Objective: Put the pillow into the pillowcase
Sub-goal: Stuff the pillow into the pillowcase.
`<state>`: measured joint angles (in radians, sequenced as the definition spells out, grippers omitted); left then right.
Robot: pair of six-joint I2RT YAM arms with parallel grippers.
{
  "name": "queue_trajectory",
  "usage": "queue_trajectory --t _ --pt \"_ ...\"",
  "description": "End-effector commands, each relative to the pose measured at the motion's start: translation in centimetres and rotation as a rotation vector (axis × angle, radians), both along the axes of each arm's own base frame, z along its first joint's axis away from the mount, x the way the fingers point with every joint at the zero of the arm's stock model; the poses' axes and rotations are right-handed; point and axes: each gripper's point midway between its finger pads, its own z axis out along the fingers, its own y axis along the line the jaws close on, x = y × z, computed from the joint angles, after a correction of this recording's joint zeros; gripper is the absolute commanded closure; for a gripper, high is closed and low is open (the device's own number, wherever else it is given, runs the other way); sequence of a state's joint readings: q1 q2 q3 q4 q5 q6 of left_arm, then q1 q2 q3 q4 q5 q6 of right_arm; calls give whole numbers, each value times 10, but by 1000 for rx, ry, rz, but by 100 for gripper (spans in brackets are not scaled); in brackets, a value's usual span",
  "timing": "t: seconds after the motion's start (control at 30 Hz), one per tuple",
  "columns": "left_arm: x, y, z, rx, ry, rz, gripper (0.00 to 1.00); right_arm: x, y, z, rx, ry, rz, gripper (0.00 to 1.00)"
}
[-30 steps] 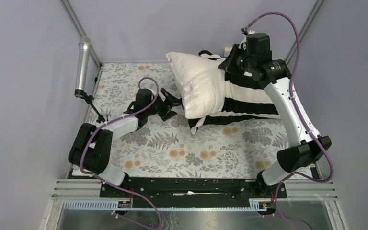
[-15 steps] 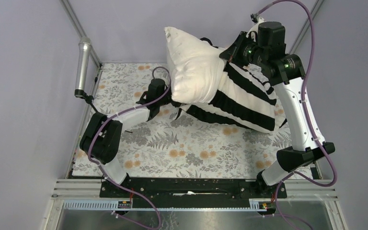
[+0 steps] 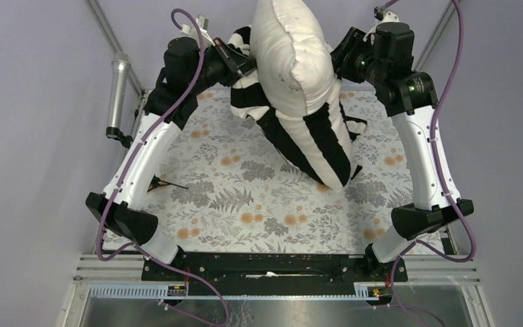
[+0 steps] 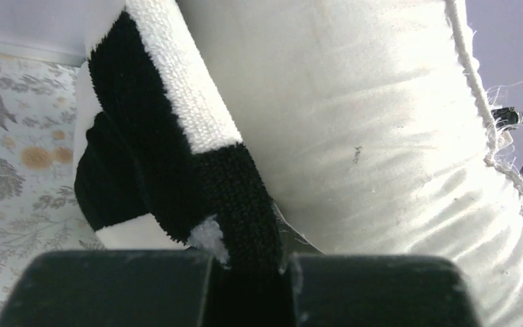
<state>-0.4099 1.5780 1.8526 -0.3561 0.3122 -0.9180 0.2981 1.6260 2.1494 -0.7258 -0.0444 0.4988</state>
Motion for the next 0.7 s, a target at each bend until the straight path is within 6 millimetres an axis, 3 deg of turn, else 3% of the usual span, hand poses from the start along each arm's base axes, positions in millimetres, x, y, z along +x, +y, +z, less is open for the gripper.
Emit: queue_trajectory --t 0.0,0.13,0.23,0.4,0.67 --pt "2 13 35 9 -115 43 100 9 -11 -21 -80 47 -65 40" --pt "6 16 35 15 -119 51 100 9 -15 -42 -128 110 -70 35" --pt "7 21 34 15 -118 56 100 6 -21 -45 -148 113 -88 34" --pt "5 24 32 15 -114 50 100 -4 -39 -29 -178 69 -155 33" --pt "0 25 27 16 -115 44 100 -12 -25 4 -57 -59 -102 25"
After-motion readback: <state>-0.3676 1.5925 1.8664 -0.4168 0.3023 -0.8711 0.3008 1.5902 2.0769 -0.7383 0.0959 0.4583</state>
